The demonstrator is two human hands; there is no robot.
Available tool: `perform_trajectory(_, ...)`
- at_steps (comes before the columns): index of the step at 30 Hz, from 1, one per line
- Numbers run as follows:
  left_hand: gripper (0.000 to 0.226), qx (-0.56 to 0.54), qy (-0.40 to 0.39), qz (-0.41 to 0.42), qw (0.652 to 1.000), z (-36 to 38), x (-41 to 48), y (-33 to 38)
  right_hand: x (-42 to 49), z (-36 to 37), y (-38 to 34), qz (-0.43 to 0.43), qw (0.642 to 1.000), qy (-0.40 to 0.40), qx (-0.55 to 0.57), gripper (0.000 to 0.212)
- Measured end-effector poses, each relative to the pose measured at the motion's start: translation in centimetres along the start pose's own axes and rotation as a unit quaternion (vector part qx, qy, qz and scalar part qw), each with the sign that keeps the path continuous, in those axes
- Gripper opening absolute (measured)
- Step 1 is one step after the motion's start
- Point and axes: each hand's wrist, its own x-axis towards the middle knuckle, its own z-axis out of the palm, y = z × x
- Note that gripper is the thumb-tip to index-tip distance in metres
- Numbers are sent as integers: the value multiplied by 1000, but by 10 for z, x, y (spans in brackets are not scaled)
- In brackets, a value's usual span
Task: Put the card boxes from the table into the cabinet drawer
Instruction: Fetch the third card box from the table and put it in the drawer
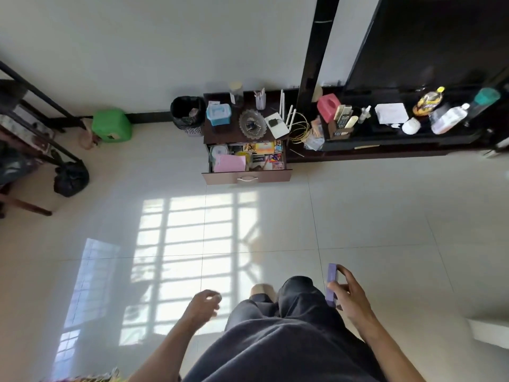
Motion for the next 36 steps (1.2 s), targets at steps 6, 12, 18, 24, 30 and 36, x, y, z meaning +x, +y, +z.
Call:
perform_trajectory(6,18,-33,3,39,999,-9,57,108,78,-15,-55,13,1000,-9,22,41)
perform_trajectory(12,18,-40,27,11,999,-27,75,161,168,-34,-115,9,999,-49,-17,41)
perform_trajectory(18,12,-36,54,-42,997,-44,84,169,231,-37,-183,-2,995,-73,-63,39)
perform_trajectory(24,22,-20,44,-66,997,-78,114,179,284,-20,-242,5,995,-72,-71,42)
perform_trajectory(30,15,-13,41,-60,997,-140,179,225,321,12,-291,18,998,-43,-39,45)
perform_trajectory(36,17,-39,22,-58,997,-187,245,315,345,29,-335,20,999,-31,-21,48)
